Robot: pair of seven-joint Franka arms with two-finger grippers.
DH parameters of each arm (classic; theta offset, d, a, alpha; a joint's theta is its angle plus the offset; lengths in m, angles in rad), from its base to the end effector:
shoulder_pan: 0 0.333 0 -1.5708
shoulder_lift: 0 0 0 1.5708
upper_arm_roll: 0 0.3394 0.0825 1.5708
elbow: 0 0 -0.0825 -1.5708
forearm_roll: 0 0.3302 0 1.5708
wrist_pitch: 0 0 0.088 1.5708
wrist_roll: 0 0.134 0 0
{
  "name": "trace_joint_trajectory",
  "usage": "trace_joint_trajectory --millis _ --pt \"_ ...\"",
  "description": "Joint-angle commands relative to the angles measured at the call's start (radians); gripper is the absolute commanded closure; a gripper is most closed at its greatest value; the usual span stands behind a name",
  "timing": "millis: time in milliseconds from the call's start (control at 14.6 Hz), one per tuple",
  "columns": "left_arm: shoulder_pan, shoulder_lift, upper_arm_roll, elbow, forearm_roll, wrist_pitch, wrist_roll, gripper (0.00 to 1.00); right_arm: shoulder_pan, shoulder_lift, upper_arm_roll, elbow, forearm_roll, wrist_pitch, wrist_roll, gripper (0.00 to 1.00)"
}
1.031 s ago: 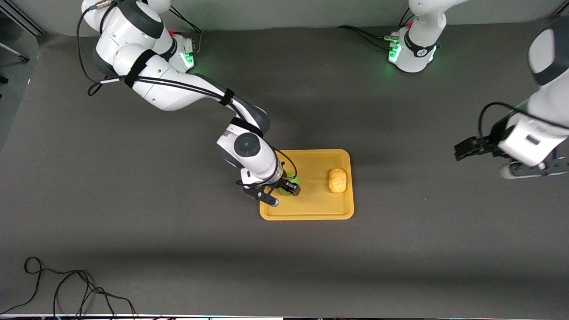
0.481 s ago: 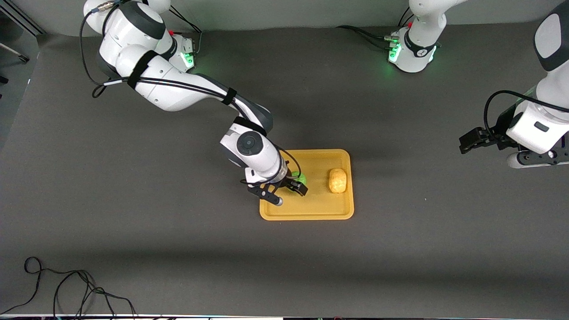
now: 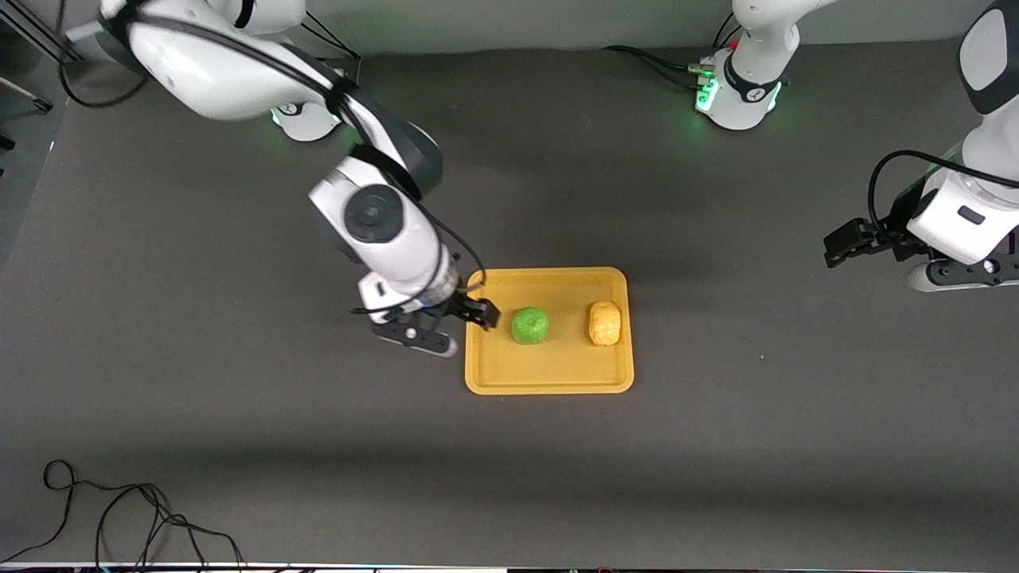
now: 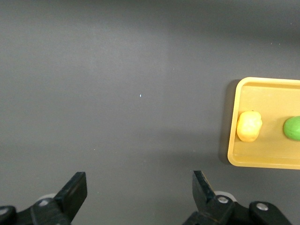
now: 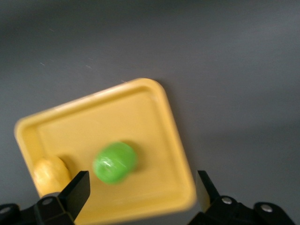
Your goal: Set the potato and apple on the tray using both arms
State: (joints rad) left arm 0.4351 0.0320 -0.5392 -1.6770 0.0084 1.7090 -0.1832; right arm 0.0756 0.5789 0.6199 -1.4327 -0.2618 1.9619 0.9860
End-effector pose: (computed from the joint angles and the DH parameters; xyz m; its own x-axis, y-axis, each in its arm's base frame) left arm 0.5164 -0.0488 0.5741 0.9969 0.0782 0.0030 0.0781 -0.9969 0.0088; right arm 0.5742 0.3398 0.4179 0.9596 -0.2794 -0.0318 -0.2812 -0.9554 -0.0906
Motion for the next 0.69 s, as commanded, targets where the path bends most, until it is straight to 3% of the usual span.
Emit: trace_joint_trajectory --millis 0,137,206,344,481,618 --pt "0.001 -0.017 0.004 -0.01 0.001 -0.014 0.027 0.0 -0.004 -0.149 -0.179 -0.046 0.15 -0.124 -0.29 0.0" --pt "-0.001 -0.018 0.002 -0.015 -0.001 -0.014 0.024 0.0 -0.004 -0.183 -0.302 -0.06 0.15 -0.198 -0.535 0.0" --pt "0.001 -0.024 0.004 -0.02 -0.001 -0.017 0.018 0.0 -0.004 -0.214 -0.386 -0.099 0.156 -0.19 -0.643 0.0" --pt "0.002 -0.026 0.014 -0.024 -0.005 -0.008 0.01 0.0 -0.002 -0.34 -0.478 -0.216 0.205 -0.114 -0.726 0.0" --pt "-0.106 -0.029 0.126 -0.023 -0.016 -0.005 0.007 0.0 0.0 -0.463 -0.528 -0.323 0.216 -0.075 -0.768 0.0" --pt "-0.293 -0.046 0.319 -0.035 -0.011 -0.008 0.008 0.0 0.001 -0.502 -0.6 -0.318 0.219 -0.147 -0.893 0.0"
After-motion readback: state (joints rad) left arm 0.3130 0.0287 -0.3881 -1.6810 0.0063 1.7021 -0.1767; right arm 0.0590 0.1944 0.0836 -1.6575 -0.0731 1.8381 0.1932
